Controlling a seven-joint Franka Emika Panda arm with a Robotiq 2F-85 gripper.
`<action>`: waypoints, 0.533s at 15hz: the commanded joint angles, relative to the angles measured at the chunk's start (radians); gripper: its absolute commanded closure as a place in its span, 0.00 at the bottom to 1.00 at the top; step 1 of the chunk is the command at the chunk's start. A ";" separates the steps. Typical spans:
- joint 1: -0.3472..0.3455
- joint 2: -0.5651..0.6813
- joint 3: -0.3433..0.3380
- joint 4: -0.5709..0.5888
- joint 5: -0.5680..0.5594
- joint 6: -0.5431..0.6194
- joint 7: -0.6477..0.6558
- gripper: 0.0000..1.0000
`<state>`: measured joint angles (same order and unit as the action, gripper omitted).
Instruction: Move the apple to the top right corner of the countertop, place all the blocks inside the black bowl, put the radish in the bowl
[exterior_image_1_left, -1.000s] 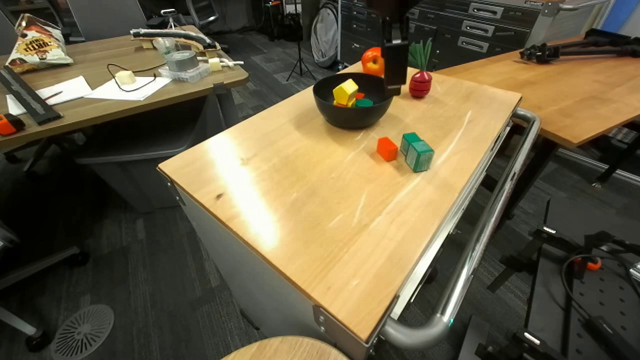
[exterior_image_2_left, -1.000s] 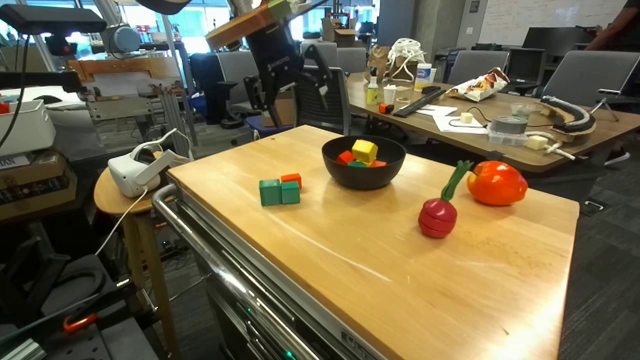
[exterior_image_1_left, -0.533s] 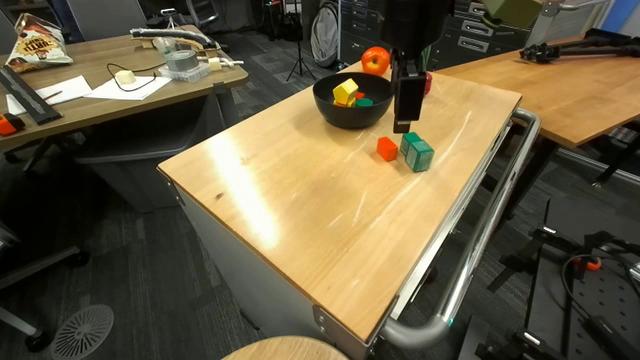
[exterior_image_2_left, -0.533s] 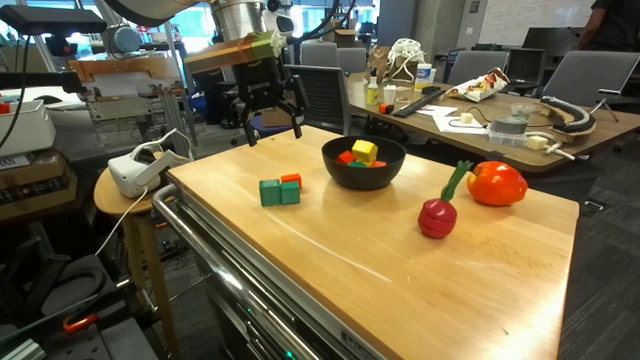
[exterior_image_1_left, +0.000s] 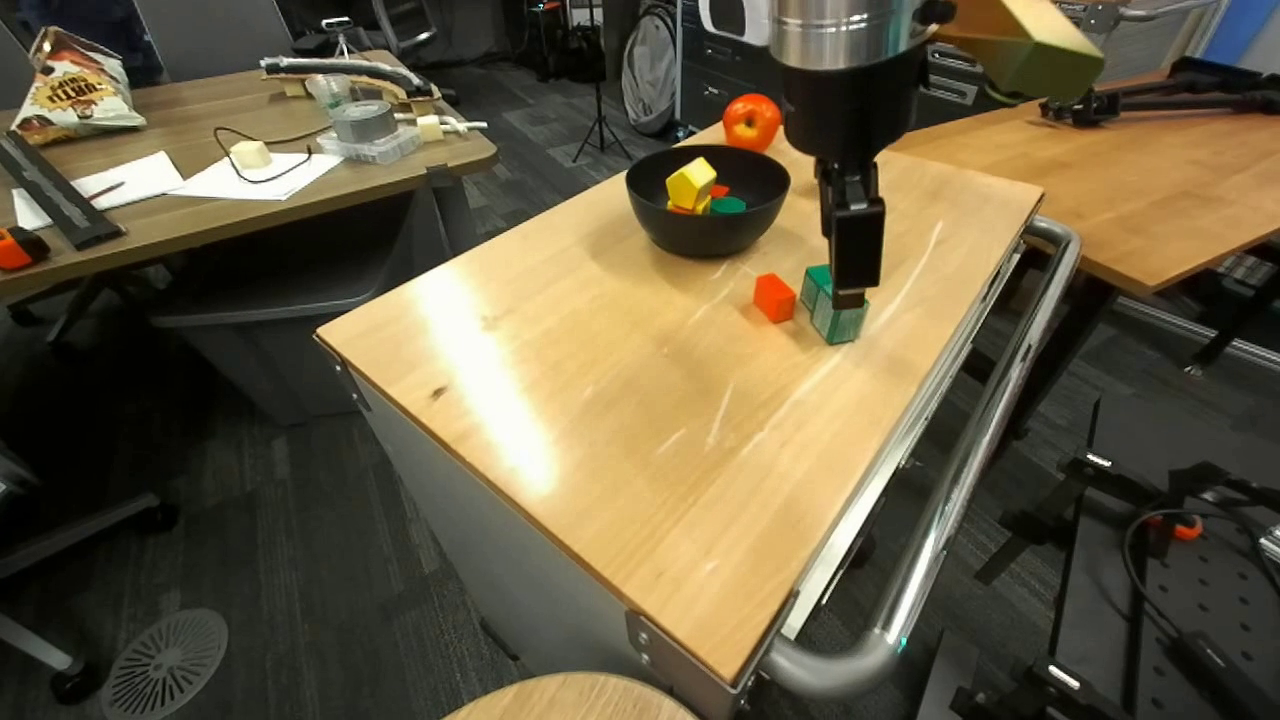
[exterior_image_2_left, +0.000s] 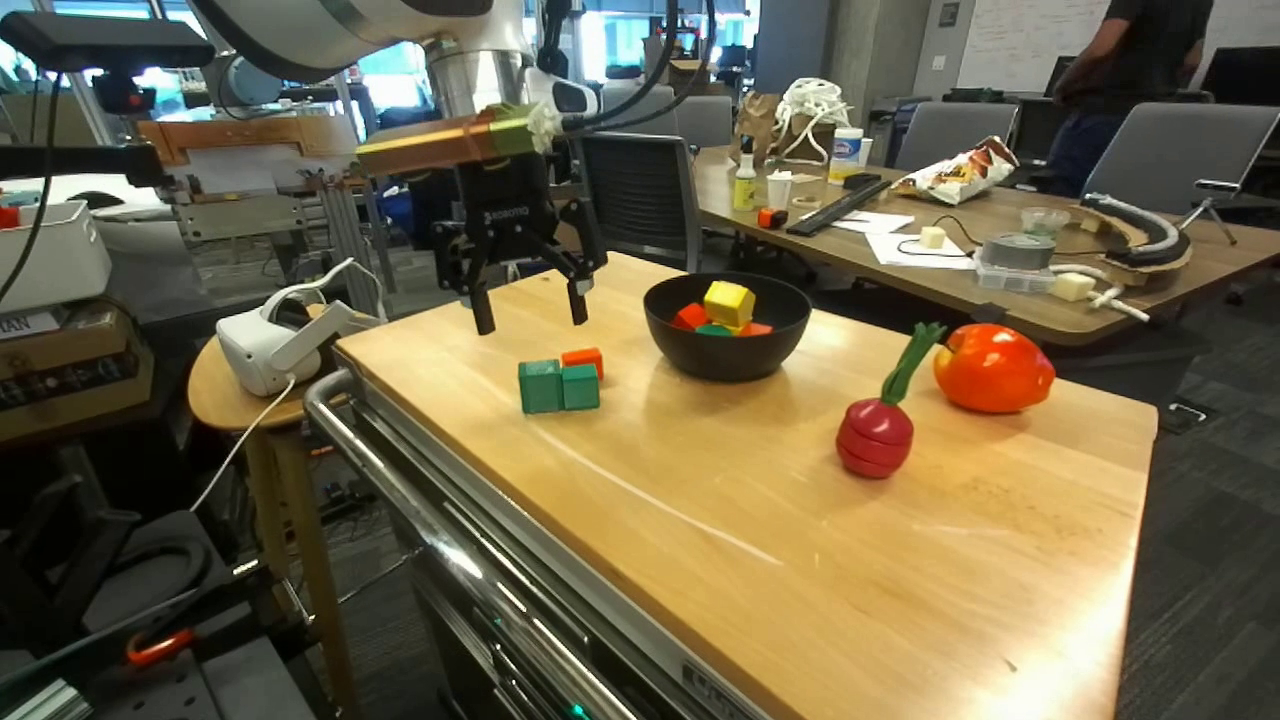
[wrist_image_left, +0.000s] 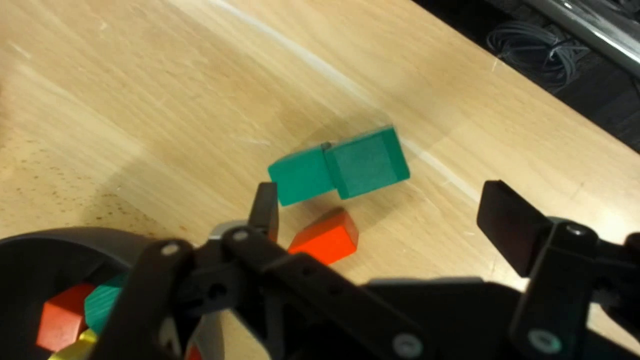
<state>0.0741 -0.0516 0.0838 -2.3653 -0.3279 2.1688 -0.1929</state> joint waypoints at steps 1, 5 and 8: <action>-0.007 -0.002 -0.018 -0.051 0.036 0.094 -0.070 0.00; -0.028 0.029 -0.043 -0.103 -0.056 0.306 -0.143 0.00; -0.040 0.069 -0.059 -0.099 -0.106 0.379 -0.165 0.00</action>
<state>0.0508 -0.0038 0.0364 -2.4583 -0.3894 2.4716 -0.3188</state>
